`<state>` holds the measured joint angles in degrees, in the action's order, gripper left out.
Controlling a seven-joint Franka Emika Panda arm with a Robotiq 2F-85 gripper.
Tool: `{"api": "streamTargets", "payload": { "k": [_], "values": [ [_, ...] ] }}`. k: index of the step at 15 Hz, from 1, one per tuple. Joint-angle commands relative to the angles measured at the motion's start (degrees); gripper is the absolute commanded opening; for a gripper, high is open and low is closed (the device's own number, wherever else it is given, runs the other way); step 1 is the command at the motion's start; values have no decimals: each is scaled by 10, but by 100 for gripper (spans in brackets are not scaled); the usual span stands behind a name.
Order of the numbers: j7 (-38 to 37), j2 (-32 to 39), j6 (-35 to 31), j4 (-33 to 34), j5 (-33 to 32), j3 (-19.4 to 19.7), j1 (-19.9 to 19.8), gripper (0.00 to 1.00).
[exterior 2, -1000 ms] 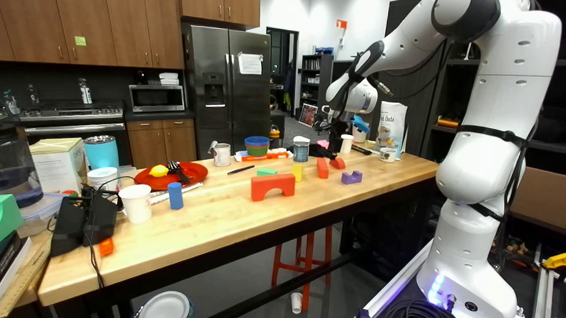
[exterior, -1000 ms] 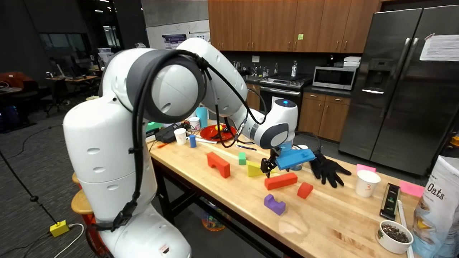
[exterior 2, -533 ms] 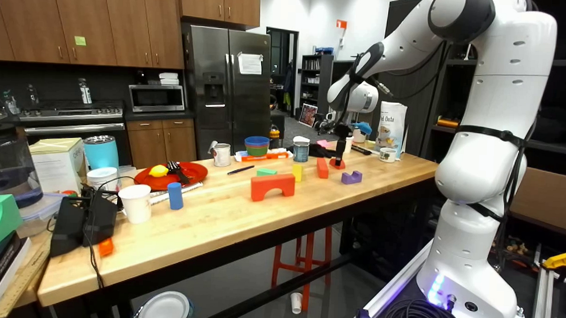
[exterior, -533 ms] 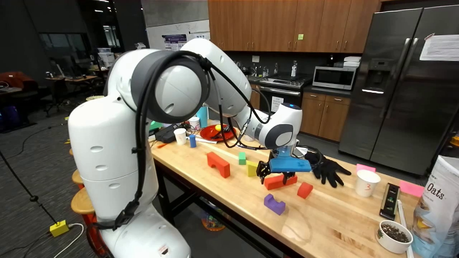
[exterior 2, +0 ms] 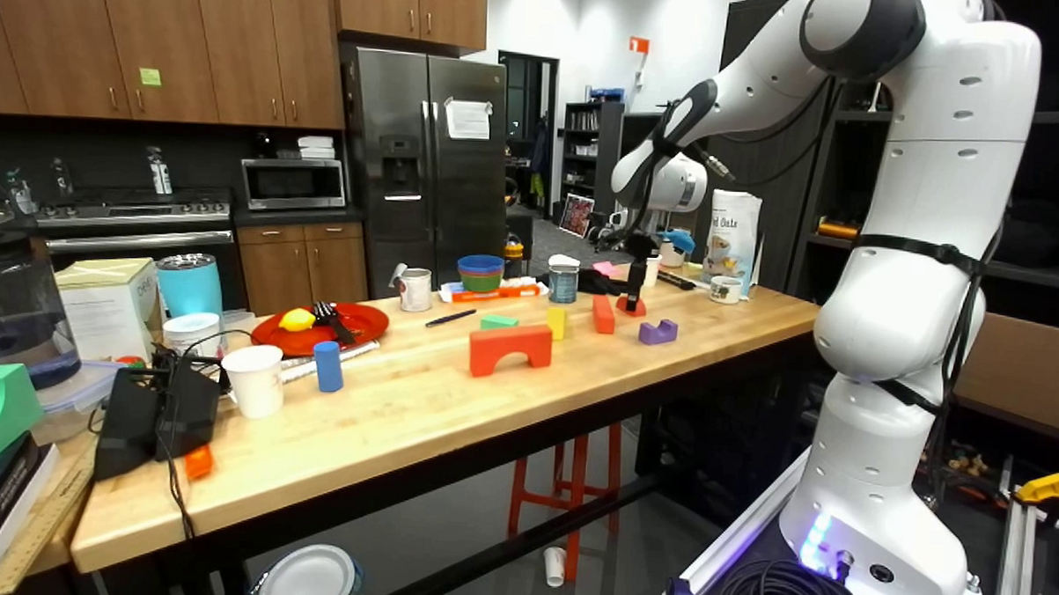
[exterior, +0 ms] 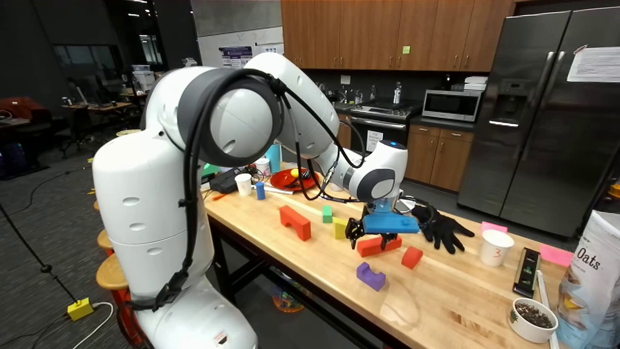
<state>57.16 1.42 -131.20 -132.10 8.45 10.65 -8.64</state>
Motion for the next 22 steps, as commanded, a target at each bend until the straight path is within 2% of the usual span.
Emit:
{"api": "streamTargets", "payload": {
  "k": [1, 7, 11, 13, 15, 19, 20, 22],
  "values": [
    [-9, -3, 24, 7, 19, -3, -8, 100],
    [111, 3, 24, 10, 317, -13, -6, 100],
    [186, 18, 68, 10, 492, -10, -12, 100],
    [231, 33, 96, 13, 554, -7, -17, 100],
    [264, 53, 133, 17, 593, -5, -22, 100],
    [304, 79, 181, 18, 628, -2, -32, 100],
    [281, 67, 156, 8, 611, -5, -23, 100],
    [284, 75, 159, 9, 612, -4, -24, 100]
  ]
}}
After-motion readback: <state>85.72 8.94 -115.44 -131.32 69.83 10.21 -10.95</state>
